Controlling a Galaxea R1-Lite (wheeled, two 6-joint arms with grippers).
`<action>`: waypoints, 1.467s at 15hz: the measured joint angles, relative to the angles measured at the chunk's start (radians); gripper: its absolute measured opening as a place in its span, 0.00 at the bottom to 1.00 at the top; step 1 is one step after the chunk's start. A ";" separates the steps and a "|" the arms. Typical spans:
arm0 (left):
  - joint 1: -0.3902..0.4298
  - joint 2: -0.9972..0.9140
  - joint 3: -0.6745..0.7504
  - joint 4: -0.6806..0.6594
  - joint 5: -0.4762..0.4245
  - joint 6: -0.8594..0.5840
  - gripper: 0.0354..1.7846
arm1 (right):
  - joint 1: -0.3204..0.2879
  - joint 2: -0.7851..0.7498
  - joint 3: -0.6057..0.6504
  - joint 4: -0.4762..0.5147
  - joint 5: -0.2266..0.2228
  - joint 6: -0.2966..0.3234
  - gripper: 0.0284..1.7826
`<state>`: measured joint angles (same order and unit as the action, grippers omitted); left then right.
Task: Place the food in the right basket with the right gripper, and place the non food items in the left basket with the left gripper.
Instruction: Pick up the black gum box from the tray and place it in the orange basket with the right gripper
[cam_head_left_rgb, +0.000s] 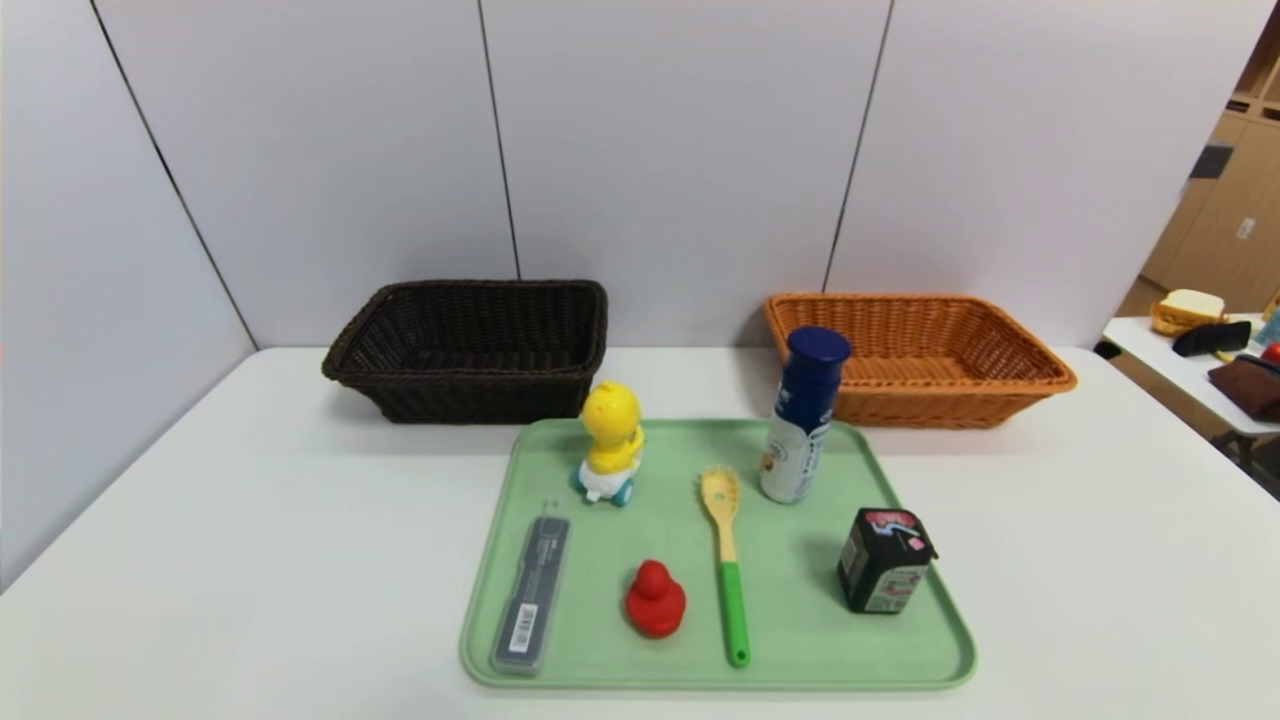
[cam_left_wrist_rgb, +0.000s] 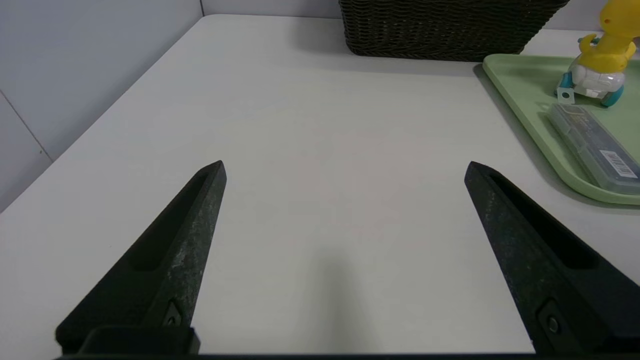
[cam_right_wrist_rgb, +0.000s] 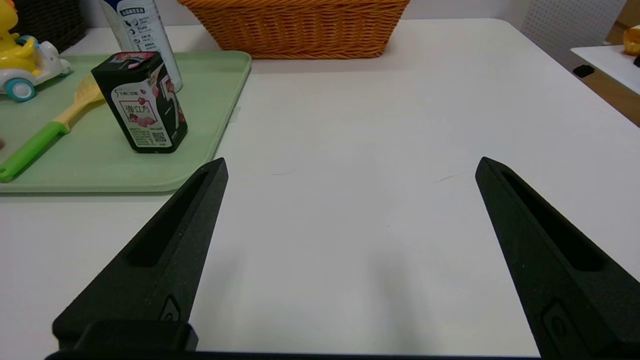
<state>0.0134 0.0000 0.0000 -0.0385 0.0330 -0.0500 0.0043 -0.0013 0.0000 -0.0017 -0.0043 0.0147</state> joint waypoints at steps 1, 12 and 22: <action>0.000 0.000 0.000 0.008 -0.001 0.001 0.94 | 0.000 0.000 0.000 0.002 0.000 -0.002 0.96; -0.001 0.368 -0.694 0.529 -0.086 -0.068 0.94 | -0.004 0.411 -0.845 0.512 0.185 0.046 0.96; -0.046 0.878 -0.958 0.401 -0.097 -0.137 0.94 | 0.174 1.253 -1.523 0.949 0.194 0.234 0.96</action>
<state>-0.0326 0.8783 -0.9583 0.3621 -0.0645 -0.1870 0.1785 1.2513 -1.5226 0.9477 0.1900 0.2491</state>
